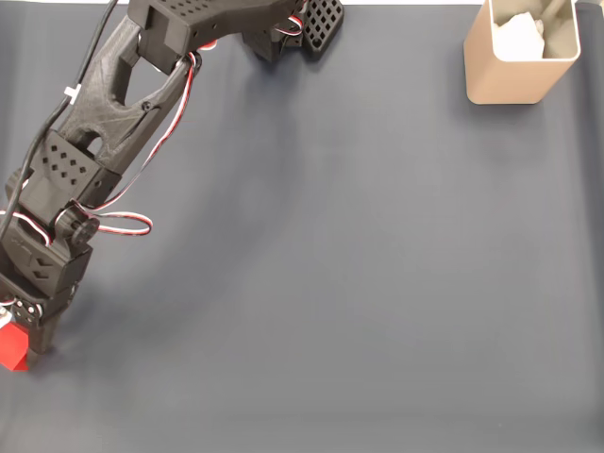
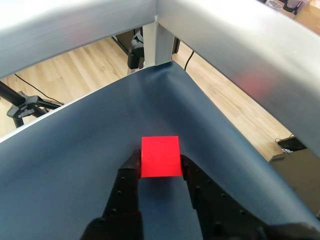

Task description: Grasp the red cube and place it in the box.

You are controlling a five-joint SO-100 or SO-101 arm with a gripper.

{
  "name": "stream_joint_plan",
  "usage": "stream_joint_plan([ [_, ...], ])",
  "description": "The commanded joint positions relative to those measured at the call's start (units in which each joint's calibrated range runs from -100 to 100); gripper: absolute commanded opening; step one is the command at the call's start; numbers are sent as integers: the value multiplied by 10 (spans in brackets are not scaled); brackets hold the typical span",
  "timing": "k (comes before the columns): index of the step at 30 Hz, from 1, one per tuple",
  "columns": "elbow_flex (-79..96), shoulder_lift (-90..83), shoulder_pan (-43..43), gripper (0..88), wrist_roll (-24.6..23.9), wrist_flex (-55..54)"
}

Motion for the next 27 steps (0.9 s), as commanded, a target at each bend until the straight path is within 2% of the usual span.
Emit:
stream_joint_plan([
  [1,0,-48,-8,80,3,8],
  [10,37,-94,-18,3,7,62],
  [27,249,-378,-75,2,8,182],
])
